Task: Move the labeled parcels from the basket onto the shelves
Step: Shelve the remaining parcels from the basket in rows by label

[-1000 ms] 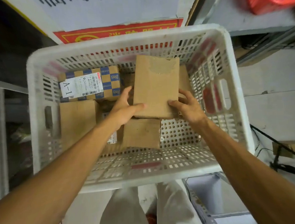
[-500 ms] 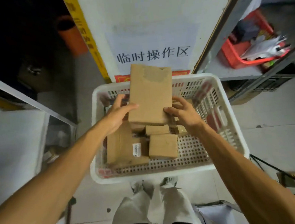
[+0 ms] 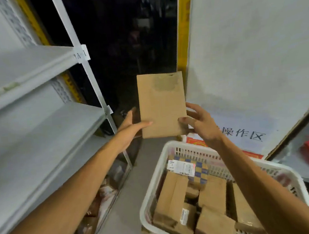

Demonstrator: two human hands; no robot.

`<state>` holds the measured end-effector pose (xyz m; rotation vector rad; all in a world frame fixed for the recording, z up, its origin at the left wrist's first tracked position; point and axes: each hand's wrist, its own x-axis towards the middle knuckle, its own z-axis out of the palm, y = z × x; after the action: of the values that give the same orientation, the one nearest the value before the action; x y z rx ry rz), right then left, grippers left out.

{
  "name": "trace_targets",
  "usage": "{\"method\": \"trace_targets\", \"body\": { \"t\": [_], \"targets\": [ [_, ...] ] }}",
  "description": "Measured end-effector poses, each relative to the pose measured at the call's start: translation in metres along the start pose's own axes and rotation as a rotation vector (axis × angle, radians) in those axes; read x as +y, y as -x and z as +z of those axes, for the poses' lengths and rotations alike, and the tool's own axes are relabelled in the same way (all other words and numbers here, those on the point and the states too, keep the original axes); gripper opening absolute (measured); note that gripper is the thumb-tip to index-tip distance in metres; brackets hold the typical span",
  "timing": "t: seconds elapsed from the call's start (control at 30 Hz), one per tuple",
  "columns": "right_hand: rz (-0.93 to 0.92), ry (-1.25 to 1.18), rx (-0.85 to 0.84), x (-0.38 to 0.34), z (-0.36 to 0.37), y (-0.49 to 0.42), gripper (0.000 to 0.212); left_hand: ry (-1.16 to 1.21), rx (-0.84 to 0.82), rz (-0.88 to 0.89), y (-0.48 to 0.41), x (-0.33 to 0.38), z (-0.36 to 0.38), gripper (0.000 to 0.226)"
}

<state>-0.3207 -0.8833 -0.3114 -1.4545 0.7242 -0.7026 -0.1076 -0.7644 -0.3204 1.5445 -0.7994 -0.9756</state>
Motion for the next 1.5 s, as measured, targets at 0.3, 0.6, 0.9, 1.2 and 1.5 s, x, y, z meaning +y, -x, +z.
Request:
{"method": "trace_targets", "body": {
  "t": [0.3,0.6,0.9,1.2,1.5],
  "targets": [
    [-0.257,-0.061,-0.295,-0.086,0.085,-0.028,0.053,0.039,0.385,0.252,0.091,0.08,-0.054,0.074],
    [-0.48,0.102,-0.519,-0.151,0.199,0.0,0.058,0.004,0.822,0.418,0.211,0.12,-0.112,0.085],
    [-0.636,0.183,-0.573,-0.2,0.327,0.094,0.121,-0.166,1.052,0.606,0.312,0.128,-0.163,0.08],
    [-0.563,-0.014,-0.875,-0.219,0.409,0.151,0.109,-0.082,1.179,0.627,0.405,0.118,-0.227,0.073],
    [-0.417,-0.227,-1.128,-0.212,0.467,0.18,0.053,0.19,1.034,0.493,0.455,0.097,-0.277,0.049]
  ]
}}
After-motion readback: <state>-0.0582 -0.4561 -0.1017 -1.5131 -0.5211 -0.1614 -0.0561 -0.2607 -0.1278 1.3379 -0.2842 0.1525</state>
